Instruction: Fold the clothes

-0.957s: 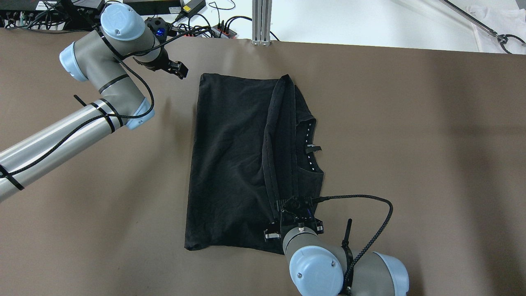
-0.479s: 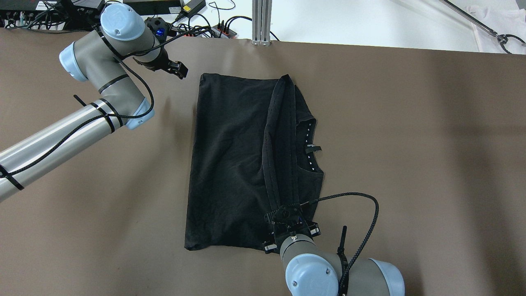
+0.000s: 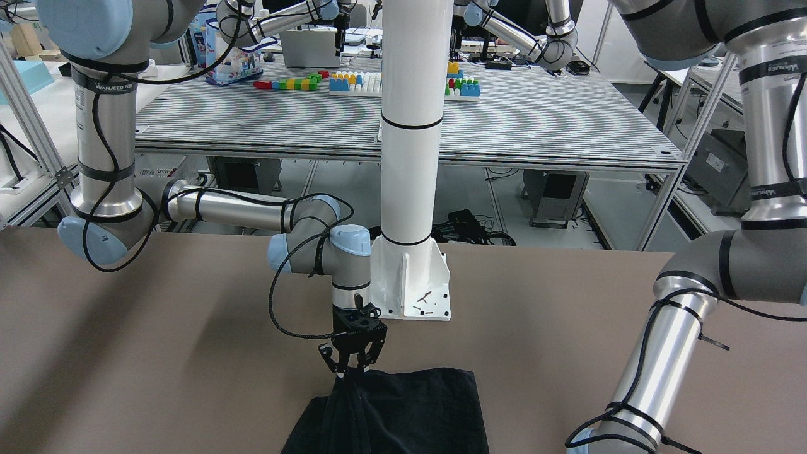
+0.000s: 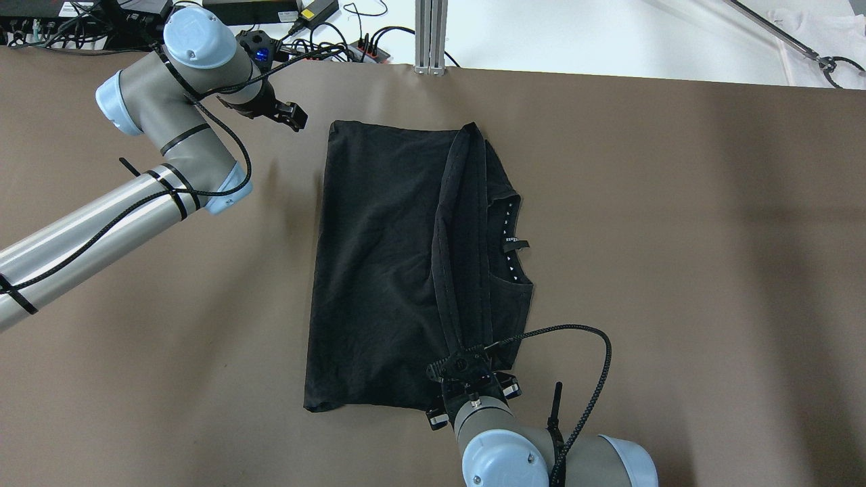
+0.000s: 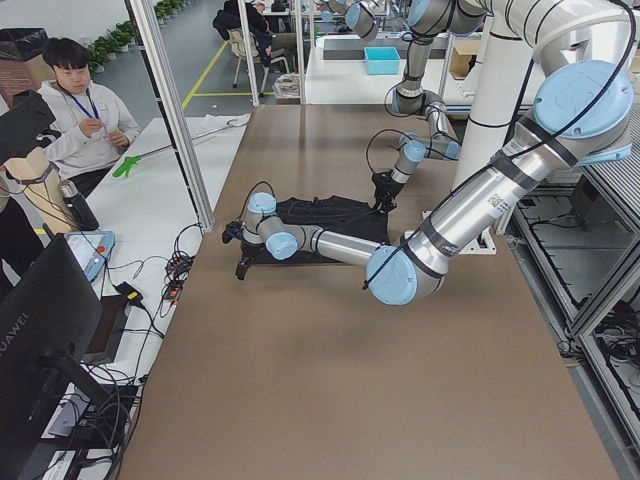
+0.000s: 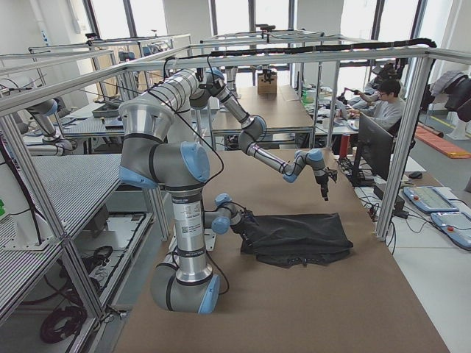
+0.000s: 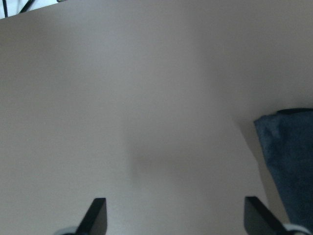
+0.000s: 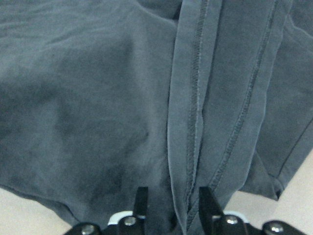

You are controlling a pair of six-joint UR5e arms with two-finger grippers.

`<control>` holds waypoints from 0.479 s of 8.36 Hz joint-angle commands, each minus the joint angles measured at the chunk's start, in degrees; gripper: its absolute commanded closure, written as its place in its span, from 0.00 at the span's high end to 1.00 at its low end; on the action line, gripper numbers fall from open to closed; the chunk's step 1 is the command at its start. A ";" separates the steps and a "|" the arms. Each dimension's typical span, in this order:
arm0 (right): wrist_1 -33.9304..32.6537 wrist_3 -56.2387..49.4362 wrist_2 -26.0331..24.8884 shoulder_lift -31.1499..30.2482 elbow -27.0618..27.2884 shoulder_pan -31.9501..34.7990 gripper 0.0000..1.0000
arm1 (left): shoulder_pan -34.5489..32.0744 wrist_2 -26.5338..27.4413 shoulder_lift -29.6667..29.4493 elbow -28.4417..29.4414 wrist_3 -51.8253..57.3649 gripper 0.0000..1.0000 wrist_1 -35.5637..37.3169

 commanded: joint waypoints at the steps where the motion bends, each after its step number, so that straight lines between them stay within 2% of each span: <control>1: 0.09 -0.02 0.08 0.12 -0.27 -0.02 0.05 | 0.24 0.02 2.15 -2.71 -0.01 1.00 0.00; 2: 0.26 -0.11 0.17 0.12 0.00 -0.02 0.00 | 0.24 0.02 2.51 -3.16 -0.10 1.00 0.00; 4: 0.52 -0.11 0.35 0.12 0.35 0.07 0.00 | 0.24 0.02 2.52 -3.17 -0.10 1.00 0.00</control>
